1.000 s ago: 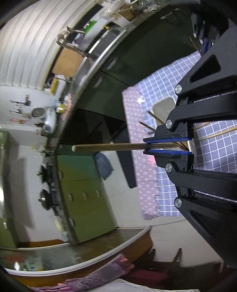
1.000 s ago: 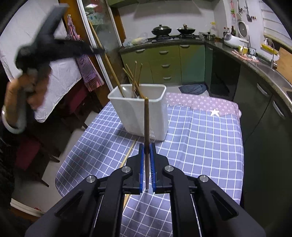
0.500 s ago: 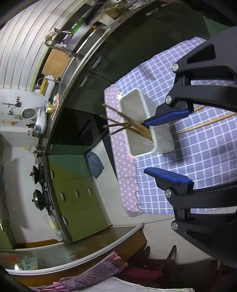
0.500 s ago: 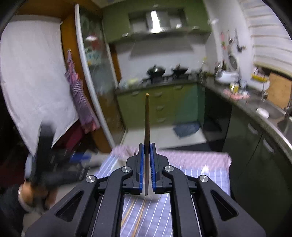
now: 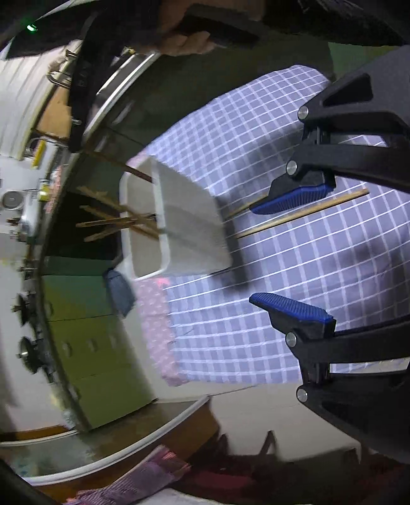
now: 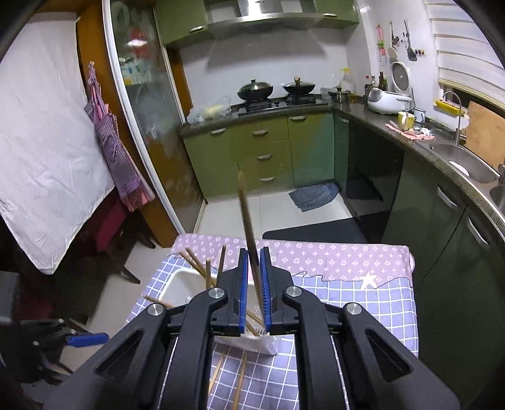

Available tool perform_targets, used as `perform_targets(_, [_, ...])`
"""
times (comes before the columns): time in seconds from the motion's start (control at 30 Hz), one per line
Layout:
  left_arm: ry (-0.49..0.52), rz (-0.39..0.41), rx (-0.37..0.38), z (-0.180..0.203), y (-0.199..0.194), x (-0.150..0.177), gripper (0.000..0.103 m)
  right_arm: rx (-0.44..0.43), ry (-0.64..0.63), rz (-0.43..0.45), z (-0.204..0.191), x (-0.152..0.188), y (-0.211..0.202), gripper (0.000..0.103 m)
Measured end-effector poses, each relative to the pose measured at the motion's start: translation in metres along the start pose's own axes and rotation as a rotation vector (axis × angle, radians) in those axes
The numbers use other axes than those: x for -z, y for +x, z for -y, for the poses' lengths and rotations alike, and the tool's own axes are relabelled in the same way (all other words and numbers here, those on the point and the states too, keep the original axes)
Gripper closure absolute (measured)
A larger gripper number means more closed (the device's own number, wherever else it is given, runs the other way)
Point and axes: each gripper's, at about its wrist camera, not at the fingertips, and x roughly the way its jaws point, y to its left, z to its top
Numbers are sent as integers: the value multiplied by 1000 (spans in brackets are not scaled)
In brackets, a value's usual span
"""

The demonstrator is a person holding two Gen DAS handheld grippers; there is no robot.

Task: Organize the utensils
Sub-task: 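Grasp a remaining chopstick with the left tool while the right tool grasps the last one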

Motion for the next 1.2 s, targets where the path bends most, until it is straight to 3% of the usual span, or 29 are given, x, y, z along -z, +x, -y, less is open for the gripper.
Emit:
perform_targets(0.23, [-5,-171,29,15,59,14,54,-33,-43,35,-2,20,-52,90])
perform_targets(0.37, [-30,-306,52,29,103,23,55,-39,-78,-71,-1,52,-58,78])
perform_targets(0.47, [-76,-389,70,34,131,26,61,-20,-79,-174,11,81,-46,77])
perform_targets(0.57, [-87,-409,46,38,146,22,72,19,-69,-254,29,110,-31,77])
perform_targets(0.77, [-103,-423,-28,40,162,12,79,23,-25,-349,58,148,-14,77])
perform_targets(1.03, [-114,-449,-57,47,180,6,81,6,-15,-381,65,156,-6,77])
perform_targets(1.2, [-99,-447,-81,51,185,0,95,4,-14,-392,66,158,-6,75])
